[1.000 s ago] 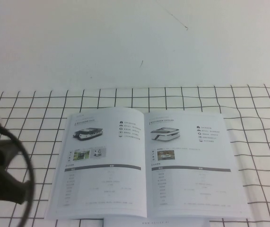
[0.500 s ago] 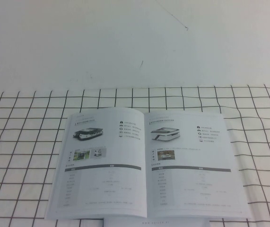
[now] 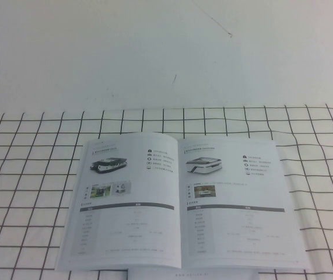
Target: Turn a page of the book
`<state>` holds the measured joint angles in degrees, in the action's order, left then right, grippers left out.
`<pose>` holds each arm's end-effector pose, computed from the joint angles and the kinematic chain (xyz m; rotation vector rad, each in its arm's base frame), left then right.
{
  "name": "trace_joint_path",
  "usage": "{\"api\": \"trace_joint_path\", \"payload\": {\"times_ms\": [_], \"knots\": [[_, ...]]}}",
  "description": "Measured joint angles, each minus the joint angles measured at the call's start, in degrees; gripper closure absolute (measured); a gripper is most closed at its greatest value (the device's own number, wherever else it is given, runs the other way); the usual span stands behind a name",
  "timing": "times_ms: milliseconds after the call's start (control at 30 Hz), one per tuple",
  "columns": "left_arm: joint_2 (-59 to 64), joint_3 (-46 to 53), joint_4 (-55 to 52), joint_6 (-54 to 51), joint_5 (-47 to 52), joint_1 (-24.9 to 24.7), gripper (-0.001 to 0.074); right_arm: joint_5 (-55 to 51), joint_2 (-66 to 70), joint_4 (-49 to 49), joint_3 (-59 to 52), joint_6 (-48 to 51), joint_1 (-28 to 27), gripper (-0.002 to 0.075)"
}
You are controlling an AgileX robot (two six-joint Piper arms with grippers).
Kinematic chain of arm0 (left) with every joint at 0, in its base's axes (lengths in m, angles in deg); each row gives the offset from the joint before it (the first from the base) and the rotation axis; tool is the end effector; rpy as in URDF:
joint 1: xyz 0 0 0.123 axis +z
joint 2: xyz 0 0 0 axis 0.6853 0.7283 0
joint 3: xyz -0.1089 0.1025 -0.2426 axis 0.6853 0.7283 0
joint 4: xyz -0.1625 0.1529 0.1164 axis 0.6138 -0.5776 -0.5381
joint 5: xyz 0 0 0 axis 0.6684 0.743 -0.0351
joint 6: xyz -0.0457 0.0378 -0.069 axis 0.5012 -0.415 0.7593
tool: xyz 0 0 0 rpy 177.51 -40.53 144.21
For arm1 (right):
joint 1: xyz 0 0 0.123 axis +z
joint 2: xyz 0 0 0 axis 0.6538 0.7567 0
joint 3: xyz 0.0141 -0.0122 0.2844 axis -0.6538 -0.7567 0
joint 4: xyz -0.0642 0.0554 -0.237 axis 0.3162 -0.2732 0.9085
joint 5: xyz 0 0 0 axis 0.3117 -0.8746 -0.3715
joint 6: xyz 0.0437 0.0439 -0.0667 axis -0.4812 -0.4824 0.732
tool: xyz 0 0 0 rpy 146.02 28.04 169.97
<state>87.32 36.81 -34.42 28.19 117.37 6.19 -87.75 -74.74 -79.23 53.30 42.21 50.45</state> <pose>0.0645 -0.0092 0.3710 0.2345 1.6621 -0.2277 0.0483 0.0242 0.2594 -0.5433 1.8976 0.1040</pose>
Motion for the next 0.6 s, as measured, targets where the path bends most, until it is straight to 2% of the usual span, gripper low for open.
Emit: {"api": "trace_joint_path", "payload": {"times_ms": [600], "knots": [[0.0,1.47,2.78,-0.66,0.21,0.25,0.0738,0.0,0.0,-0.11,0.0,0.0,0.0,0.0725]]}}
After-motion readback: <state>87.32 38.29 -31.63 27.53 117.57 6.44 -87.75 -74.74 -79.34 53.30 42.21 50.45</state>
